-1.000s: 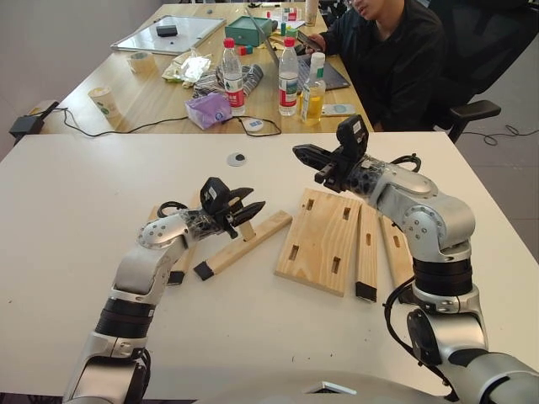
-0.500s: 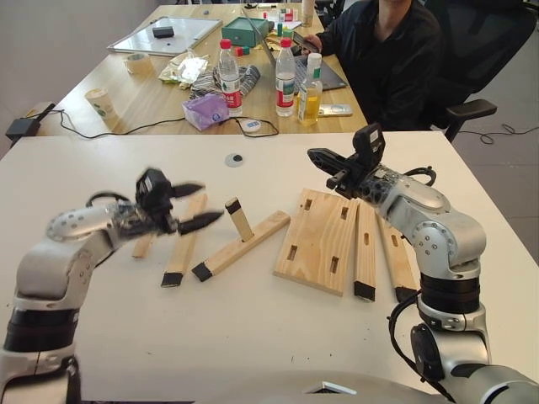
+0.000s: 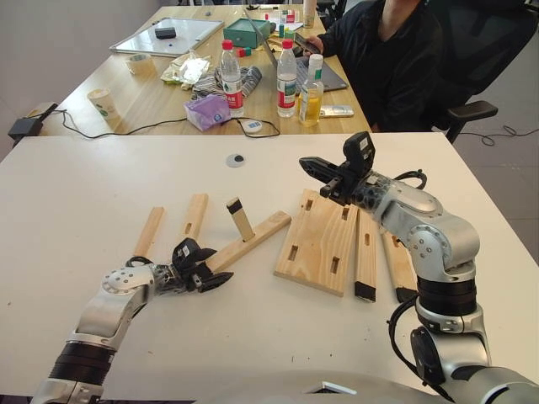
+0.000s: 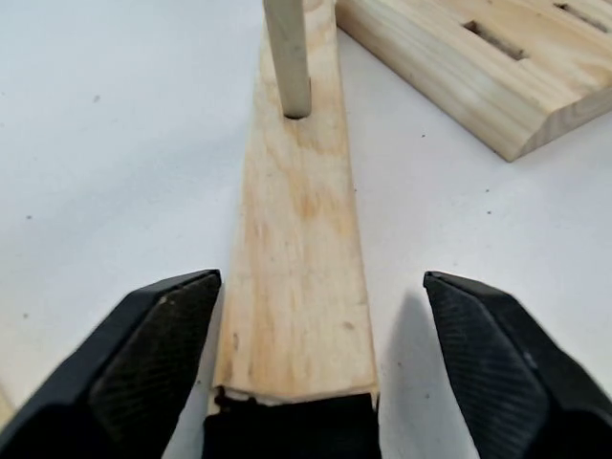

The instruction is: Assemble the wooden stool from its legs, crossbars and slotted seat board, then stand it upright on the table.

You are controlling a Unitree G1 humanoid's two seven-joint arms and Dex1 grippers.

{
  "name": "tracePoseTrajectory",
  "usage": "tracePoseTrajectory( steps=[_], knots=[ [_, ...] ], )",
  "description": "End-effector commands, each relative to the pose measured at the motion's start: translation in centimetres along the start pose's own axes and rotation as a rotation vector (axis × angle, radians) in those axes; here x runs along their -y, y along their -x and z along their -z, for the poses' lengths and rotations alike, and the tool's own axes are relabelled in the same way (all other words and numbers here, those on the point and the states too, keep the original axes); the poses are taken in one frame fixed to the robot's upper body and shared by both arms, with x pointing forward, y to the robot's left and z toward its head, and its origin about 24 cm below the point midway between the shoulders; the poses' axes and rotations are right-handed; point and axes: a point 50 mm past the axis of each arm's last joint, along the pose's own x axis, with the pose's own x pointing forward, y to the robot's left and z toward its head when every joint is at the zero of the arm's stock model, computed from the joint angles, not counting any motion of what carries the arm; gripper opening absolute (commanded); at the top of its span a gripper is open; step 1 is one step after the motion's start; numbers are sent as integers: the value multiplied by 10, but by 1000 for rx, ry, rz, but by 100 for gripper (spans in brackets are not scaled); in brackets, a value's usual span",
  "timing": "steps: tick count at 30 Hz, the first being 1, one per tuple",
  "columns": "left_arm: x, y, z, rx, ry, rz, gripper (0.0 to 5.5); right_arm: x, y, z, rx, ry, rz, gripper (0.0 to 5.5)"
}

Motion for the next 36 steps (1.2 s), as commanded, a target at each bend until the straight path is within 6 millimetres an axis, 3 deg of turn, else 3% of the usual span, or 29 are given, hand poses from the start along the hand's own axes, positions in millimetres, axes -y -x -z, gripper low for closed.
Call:
tracePoseTrajectory(
  steps=[1, 5, 10, 12, 16, 19, 21, 25, 29, 36],
  knots=[
    [12, -2, 22, -82, 21, 30, 324, 0, 3, 0, -20, 8, -3, 0],
    [9, 0, 22, -80, 13, 16, 254, 0, 1, 0, -18, 13, -1, 0],
    [-5, 1, 14, -94, -54, -38, 205, 2, 3, -1, -2, 20, 27, 0],
    [-12, 0, 3, -50, -65, -64, 204, 5, 6, -1, 12, 18, 51, 0],
    [-30, 2, -39, 136, 3, -121, 203, 16, 16, -12, 101, 13, 120, 0],
    [-32, 1, -80, 300, 75, -84, 203, 33, 38, -26, 226, -29, 185, 0],
    [-27, 0, -108, 413, 152, -7, 203, 33, 55, -28, 284, -106, 108, 37],
    [-9, 1, -147, 535, 305, 245, 203, 7, 73, -18, 277, -318, -271, 110],
    [6, 10, -164, 579, 393, 430, 203, -13, 70, -10, 221, -436, -482, 177],
    [27, 19, -170, 589, 433, 591, 203, -16, 55, -6, 240, -531, -479, 299]
  ],
)
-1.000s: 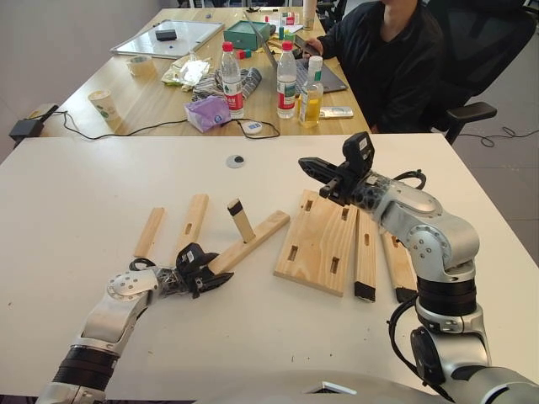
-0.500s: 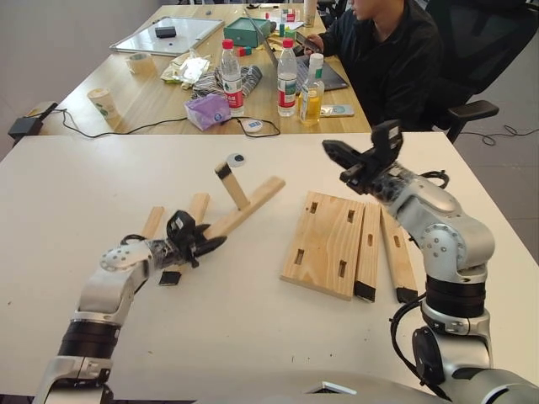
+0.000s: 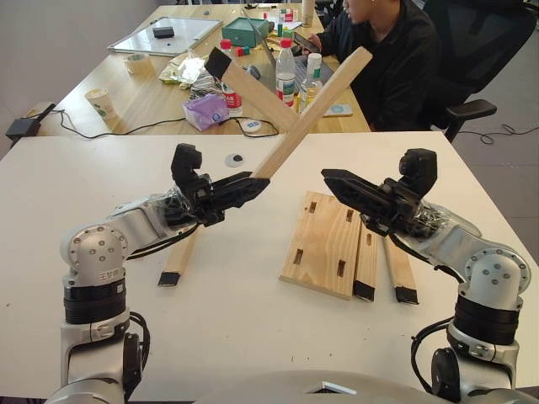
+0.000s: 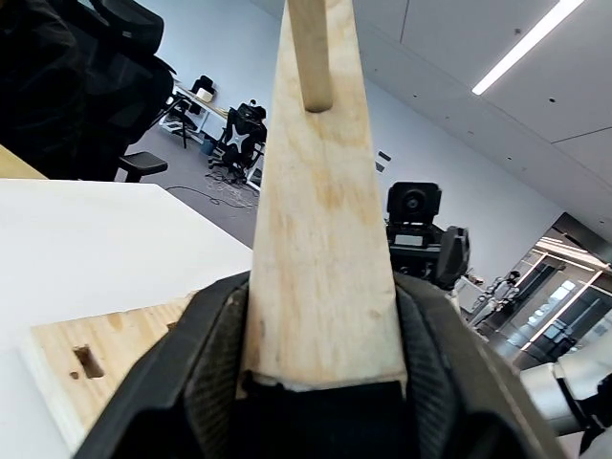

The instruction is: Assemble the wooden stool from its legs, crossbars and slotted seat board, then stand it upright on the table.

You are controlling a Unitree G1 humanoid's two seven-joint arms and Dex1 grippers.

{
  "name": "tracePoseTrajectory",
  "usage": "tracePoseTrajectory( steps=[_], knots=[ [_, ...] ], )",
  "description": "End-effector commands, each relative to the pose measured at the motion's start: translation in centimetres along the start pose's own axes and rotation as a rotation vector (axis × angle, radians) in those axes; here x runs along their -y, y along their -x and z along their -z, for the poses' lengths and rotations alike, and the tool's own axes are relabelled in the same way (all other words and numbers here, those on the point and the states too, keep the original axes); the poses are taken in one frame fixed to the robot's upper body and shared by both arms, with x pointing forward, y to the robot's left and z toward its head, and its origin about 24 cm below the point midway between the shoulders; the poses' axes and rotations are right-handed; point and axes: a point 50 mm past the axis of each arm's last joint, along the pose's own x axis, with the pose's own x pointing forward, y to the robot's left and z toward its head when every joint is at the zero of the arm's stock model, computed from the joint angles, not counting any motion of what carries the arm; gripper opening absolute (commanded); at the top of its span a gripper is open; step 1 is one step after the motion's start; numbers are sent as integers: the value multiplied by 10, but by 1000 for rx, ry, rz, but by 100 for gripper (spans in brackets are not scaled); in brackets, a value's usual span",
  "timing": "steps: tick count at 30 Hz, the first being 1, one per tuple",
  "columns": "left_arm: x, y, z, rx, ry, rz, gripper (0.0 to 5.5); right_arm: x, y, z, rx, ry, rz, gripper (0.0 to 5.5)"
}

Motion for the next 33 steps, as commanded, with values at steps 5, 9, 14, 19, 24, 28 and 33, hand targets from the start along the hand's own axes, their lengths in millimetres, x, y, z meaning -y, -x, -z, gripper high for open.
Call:
tracePoseTrajectory(
  steps=[5, 9, 14, 19, 24, 28, 33],
  knots=[
    [14, -2, 5, -8, 43, 65, 203, 3, -11, -13, 115, -52, 3, 374],
    [15, -2, 8, -27, 43, 61, 203, 3, -19, -21, 171, -62, 5, 374],
    [17, -3, 14, -59, 34, 65, 203, -3, -32, -17, 152, -75, -30, 374],
    [19, -4, 14, -57, 32, 79, 203, -4, -45, -11, 141, -99, -56, 374],
    [20, -3, 12, -44, 35, 81, 203, -4, -48, -10, 162, -131, -69, 329],
    [21, -3, 11, -33, 42, 87, 203, -4, -49, -12, 185, -153, -73, 248],
    [22, -3, 11, -33, 43, 90, 203, -3, -50, -12, 198, -172, -70, 203]
  ],
)
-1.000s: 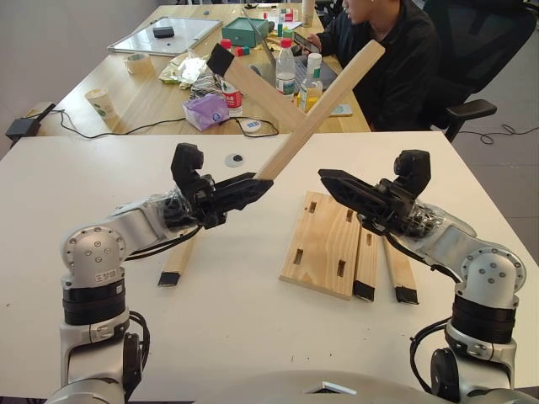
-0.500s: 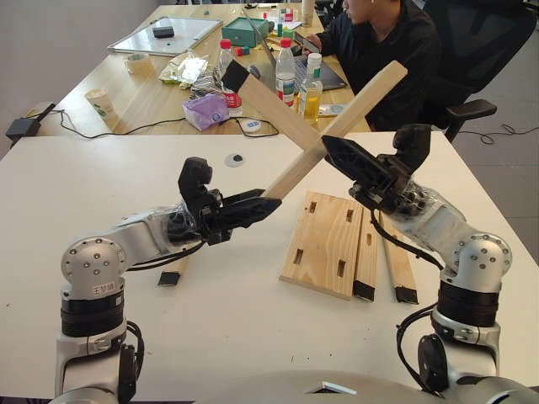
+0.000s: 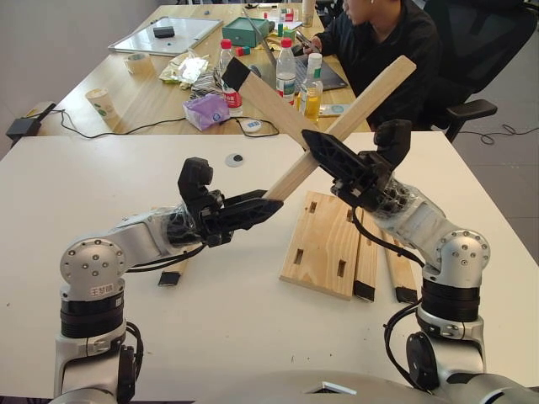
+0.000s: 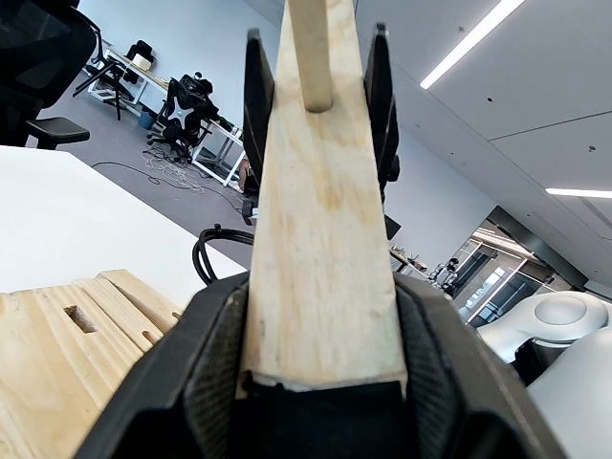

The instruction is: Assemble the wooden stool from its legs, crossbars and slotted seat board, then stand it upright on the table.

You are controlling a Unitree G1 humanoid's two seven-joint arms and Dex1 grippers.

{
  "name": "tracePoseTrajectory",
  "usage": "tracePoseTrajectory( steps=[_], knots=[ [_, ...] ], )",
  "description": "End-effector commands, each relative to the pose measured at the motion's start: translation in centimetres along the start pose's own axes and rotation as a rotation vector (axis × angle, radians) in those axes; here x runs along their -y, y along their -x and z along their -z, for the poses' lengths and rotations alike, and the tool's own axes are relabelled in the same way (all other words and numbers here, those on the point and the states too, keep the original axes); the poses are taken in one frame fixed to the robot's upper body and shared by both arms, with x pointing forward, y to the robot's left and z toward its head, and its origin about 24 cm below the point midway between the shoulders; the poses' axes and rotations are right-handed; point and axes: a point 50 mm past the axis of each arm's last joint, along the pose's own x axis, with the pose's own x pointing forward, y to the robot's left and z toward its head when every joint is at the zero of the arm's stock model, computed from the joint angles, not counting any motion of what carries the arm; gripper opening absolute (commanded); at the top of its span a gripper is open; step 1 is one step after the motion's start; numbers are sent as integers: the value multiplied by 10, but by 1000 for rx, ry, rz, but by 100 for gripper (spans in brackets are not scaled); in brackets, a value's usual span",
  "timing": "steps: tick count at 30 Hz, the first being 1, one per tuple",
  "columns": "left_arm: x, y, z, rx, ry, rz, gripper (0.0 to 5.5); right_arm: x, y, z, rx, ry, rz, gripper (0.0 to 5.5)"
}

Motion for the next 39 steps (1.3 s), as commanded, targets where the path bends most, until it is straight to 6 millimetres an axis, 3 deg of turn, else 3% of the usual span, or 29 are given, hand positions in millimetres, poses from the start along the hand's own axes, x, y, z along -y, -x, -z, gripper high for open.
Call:
tracePoseTrajectory(
  steps=[1, 10, 12, 18, 21, 23, 28, 32, 39],
  knots=[
    [3, 1, -4, 5, -24, -7, 203, -2, -5, -2, 27, -14, -24, 203],
    [0, 2, -4, -1, -36, -32, 203, -1, -3, -1, 33, -30, -15, 203],
    [-1, 3, -3, -15, -34, -39, 260, 0, -2, -2, 34, -28, -11, 203],
    [-10, 16, -9, -6, -23, -87, 351, 8, 5, -5, 20, 29, 73, 203],
    [-16, 28, -8, -23, -11, -124, 372, 22, 22, -20, 30, 154, 227, 203],
    [-22, 37, -6, -41, 1, -158, 372, 30, 44, -28, -32, 301, 340, 203],
    [-42, 61, 1, -39, 4, -239, 372, 38, 87, -19, -269, 539, 417, 203],
    [-48, 64, 2, -15, 15, -255, 372, 31, 98, -22, -283, 584, 383, 203],
    [-47, 63, 7, -18, 27, -248, 372, 35, 104, -22, -288, 591, 410, 203]
  ],
)
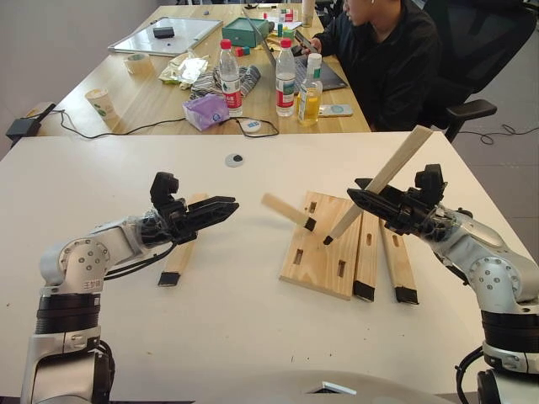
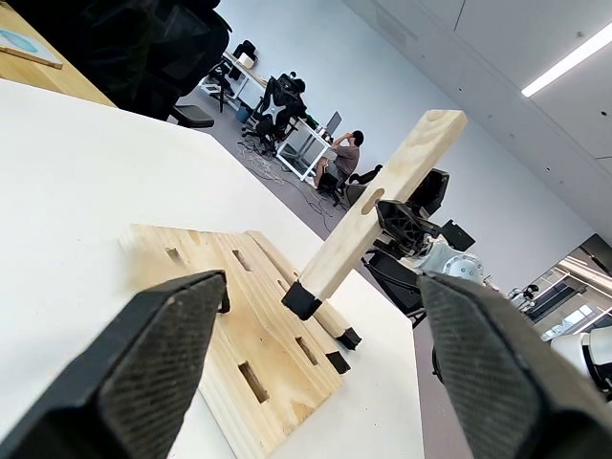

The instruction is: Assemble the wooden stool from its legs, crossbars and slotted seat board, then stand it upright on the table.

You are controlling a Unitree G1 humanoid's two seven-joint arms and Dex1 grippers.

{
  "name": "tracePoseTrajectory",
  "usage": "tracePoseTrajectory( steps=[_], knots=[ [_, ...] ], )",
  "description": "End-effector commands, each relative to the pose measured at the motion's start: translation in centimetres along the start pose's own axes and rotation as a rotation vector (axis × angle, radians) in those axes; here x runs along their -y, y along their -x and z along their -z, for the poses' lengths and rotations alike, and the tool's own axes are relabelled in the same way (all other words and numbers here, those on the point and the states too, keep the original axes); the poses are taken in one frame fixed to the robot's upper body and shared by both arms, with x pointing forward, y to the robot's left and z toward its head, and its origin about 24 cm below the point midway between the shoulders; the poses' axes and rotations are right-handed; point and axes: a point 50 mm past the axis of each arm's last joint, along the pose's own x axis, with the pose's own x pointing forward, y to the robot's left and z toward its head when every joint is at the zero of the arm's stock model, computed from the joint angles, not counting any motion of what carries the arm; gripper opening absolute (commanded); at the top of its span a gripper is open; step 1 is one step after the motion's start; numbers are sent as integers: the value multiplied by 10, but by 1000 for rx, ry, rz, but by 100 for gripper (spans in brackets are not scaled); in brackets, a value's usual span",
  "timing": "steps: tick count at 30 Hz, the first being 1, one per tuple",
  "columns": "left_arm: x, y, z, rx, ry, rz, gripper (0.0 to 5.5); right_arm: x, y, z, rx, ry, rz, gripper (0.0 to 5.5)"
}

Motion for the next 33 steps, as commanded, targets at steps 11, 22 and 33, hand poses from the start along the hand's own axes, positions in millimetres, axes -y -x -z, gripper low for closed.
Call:
tracePoseTrajectory(
  steps=[11, 22, 33],
  knots=[
    [-20, -14, 8, 3, -96, -140, 372, -19, -56, 11, 197, -230, -27, 203],
    [-2, -25, 22, -126, 30, 53, 372, -47, -124, 51, 200, -479, -172, 203],
    [-8, -27, 35, -152, 53, 20, 473, -59, -121, 46, 166, -494, -266, 203]
  ],
)
